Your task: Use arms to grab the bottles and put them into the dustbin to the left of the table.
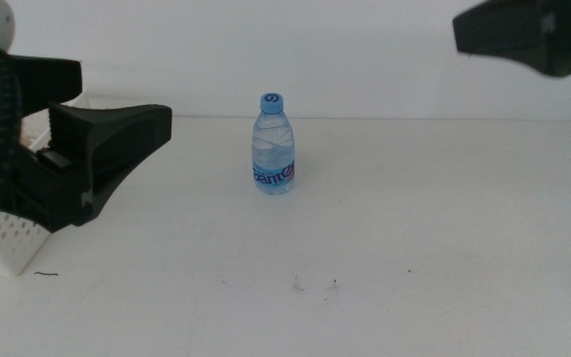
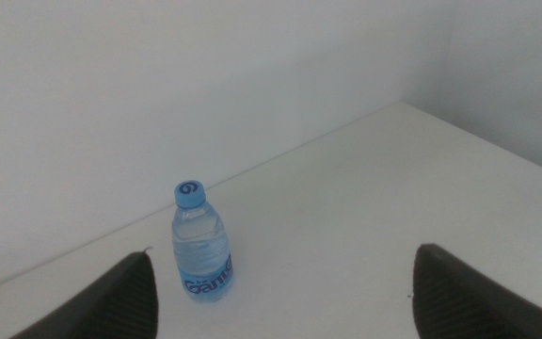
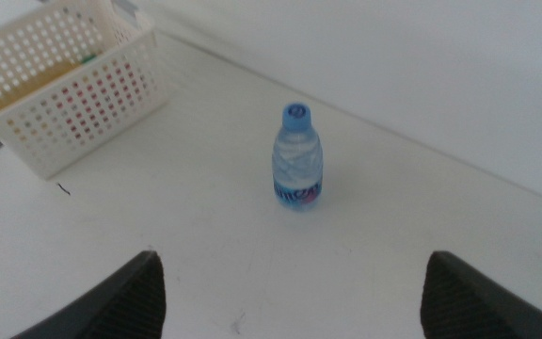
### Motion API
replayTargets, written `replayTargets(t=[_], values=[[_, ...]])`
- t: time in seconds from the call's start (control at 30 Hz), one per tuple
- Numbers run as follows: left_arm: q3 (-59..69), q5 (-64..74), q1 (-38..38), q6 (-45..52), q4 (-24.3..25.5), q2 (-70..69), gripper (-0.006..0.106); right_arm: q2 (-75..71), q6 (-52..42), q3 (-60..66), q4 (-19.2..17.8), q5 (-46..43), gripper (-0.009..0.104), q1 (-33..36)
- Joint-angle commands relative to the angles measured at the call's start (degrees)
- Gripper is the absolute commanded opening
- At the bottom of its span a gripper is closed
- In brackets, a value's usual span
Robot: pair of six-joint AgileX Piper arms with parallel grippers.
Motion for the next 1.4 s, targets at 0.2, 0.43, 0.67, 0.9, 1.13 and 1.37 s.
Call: replayTargets(t=[0.2, 0.43, 0.67, 0.9, 1.13, 1.37], values=[[0.4, -0.7, -0.4, -0.5, 1.1, -0.2, 0.094, -0.2, -0.8, -1.3, 0.2, 0.2, 0.077, 0.3], [13.2, -21.4, -0.4, -0.2, 2.3, -0.2, 0.094, -0.2, -0.8, -1.3, 0.2, 0.2, 0.077, 0.3], [36.3, -50.8, -1.2, -1.4, -4.4, 0.4, 0.094, -0.2, -0.8, -1.3, 0.2, 0.2, 0.077, 0.3], [42.6, -49.6, -1.1, -0.7, -10.1, 0.4, 0.094, -0.2, -0.8, -1.3, 0.2, 0.2, 0.077, 0.3], [42.6, -47.0, -0.2, 5.7, -12.9, 1.3, 0.094, -0.2, -0.8, -1.3, 0.2, 0.2, 0.077, 0.3], [42.6, -65.1, 0.1, 7.6, -13.4, 15.2, 0.094, -0.2, -0.8, -1.3, 0.2, 0.2, 0.077, 0.3]])
